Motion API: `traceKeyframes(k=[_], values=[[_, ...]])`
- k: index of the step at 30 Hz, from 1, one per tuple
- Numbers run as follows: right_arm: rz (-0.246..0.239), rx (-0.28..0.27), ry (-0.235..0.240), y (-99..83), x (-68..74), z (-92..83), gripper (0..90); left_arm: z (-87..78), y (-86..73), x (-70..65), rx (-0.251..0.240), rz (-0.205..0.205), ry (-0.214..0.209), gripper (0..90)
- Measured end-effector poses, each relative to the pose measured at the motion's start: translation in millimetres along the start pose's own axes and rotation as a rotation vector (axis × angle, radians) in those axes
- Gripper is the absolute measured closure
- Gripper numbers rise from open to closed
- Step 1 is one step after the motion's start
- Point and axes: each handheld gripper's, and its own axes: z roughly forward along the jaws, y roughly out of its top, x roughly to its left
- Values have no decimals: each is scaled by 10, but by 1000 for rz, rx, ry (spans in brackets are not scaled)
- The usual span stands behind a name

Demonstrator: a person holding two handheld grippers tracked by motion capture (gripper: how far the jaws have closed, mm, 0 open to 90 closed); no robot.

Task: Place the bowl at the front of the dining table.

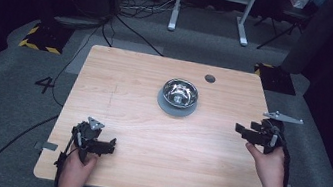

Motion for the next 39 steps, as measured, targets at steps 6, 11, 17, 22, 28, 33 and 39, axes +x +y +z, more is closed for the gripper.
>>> traceKeyframes(k=[6, 11, 17, 22, 28, 33, 39], values=[[24, 10, 1, -197, -93, -13, 310, 1, 1, -1, 0, 0, 1, 2], [22, 41, 23, -365, -164, 44, 297, 1, 2, -1, 0, -1, 1, 2], [20, 108, 24, -540, -201, 124, 295, 1, 2, -1, 0, -1, 1, 2], [11, 175, 24, -672, -194, 229, 301, 1, 2, -1, 0, -1, 1, 2], [-17, 179, 31, -821, -158, 325, 304, 1, 2, -1, 0, -1, 1, 2], [-35, 179, 32, -905, -122, 373, 304, 2, 2, -1, 0, -1, 1, 2], [-52, 142, 34, -1002, -85, 400, 305, 1, 2, 0, 0, 0, 1, 2]])
